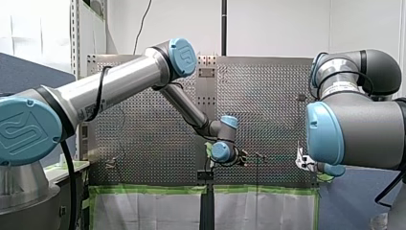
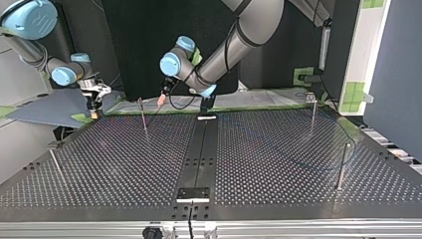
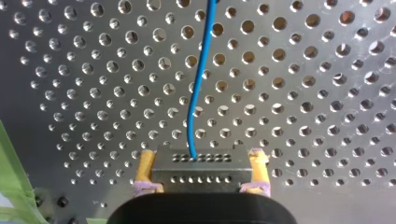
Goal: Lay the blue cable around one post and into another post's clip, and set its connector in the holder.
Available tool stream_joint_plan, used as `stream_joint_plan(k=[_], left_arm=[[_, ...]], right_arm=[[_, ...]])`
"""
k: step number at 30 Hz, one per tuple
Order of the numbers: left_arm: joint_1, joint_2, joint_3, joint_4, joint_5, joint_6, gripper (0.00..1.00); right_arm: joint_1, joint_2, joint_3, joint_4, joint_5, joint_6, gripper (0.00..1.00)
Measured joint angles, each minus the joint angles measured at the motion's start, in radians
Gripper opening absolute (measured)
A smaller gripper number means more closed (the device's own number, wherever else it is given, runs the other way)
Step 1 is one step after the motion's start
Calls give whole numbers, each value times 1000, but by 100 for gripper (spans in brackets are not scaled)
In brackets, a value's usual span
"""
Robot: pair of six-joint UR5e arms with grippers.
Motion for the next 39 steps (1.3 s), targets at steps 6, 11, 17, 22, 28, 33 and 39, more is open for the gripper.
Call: stream_joint_plan(k=[6, 11, 17, 22, 28, 33, 39], left_arm=[[1, 0, 0, 0, 0, 0, 100], [3, 11, -1, -4, 0, 3, 100], [-6, 51, -30, 7, -21, 33, 100], [-7, 103, -81, 56, -65, 50, 100], [-9, 161, -138, 113, -121, 57, 100], [0, 210, -187, 162, -170, 31, 100], [16, 260, -238, 213, -221, -10, 100]], right_arm=[[0, 0, 0, 1, 0, -1, 0], [0, 0, 0, 2, 0, -1, 0], [0, 1, 0, 0, -1, 0, 0], [1, 1, 0, -1, 0, 0, 0], [1, 2, 0, 1, 0, -1, 0], [2, 3, 0, 3, 0, 0, 0], [2, 3, 0, 2, 0, 1, 0]])
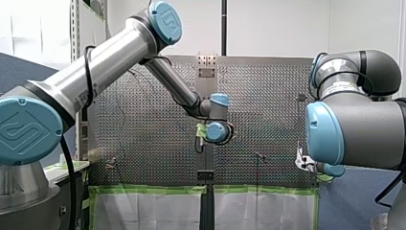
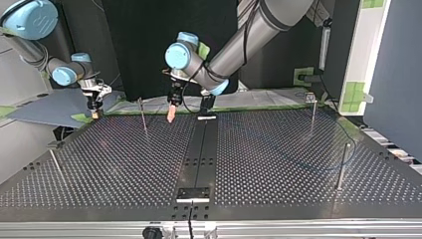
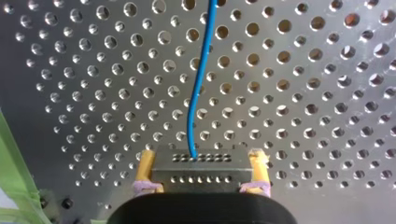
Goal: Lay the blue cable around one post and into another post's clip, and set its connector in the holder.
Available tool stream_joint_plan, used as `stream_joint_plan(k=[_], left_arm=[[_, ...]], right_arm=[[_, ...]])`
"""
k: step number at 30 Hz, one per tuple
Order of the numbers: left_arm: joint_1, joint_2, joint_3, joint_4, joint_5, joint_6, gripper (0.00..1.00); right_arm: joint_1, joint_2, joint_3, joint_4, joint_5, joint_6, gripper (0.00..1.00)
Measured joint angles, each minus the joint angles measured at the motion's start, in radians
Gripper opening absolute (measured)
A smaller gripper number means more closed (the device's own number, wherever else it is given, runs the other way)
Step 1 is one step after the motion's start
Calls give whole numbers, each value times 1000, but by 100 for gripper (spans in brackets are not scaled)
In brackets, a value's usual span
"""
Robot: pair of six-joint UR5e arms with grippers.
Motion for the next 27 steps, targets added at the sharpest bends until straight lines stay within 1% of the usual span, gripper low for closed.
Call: stream_joint_plan(k=[3, 7, 11, 16, 18, 23, 27], left_arm=[[6, 26, -25, 25, -25, -23, 100], [16, 61, -61, 61, -46, -56, 100], [22, 93, -93, 93, -57, -67, 100], [23, 135, -135, 119, -66, -78, 100], [24, 154, -154, 129, -76, -89, 100], [23, 198, -198, 135, -114, -126, 100], [23, 236, -236, 115, -151, -164, 100]], right_arm=[[0, 0, 0, -1, -1, 0, 0], [0, 0, 0, -3, -1, 3, 0], [2, 0, 0, -4, -1, 7, 0], [5, 1, 0, -2, -1, 8, 0], [6, 2, 0, -2, -1, 8, 0], [9, 3, 0, -1, -1, 8, 0], [11, 3, 0, 0, -1, 8, 0]])
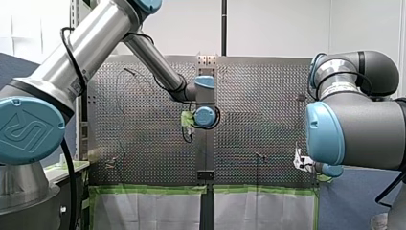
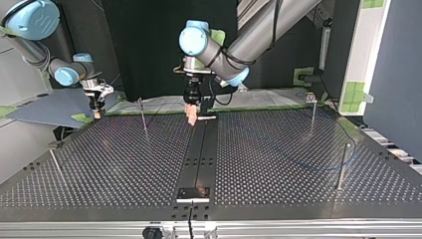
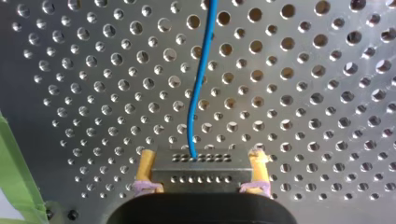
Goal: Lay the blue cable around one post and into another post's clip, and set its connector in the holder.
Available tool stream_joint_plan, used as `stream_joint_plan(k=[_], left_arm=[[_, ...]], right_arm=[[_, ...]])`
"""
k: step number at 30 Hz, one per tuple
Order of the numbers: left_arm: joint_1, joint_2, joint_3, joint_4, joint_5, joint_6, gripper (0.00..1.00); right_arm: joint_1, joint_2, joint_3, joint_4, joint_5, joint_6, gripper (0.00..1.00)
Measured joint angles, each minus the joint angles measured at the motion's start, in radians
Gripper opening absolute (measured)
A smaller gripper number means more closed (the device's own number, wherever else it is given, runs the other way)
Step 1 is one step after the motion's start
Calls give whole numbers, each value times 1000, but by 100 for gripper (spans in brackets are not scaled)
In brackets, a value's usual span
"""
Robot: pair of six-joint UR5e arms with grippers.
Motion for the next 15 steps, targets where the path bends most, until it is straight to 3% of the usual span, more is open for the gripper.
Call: stream_joint_plan(k=[15], left_arm=[[3, 134, -134, -77, -134, -134, 100]], right_arm=[[2, 1, 0, -4, 0, 0, 0]])
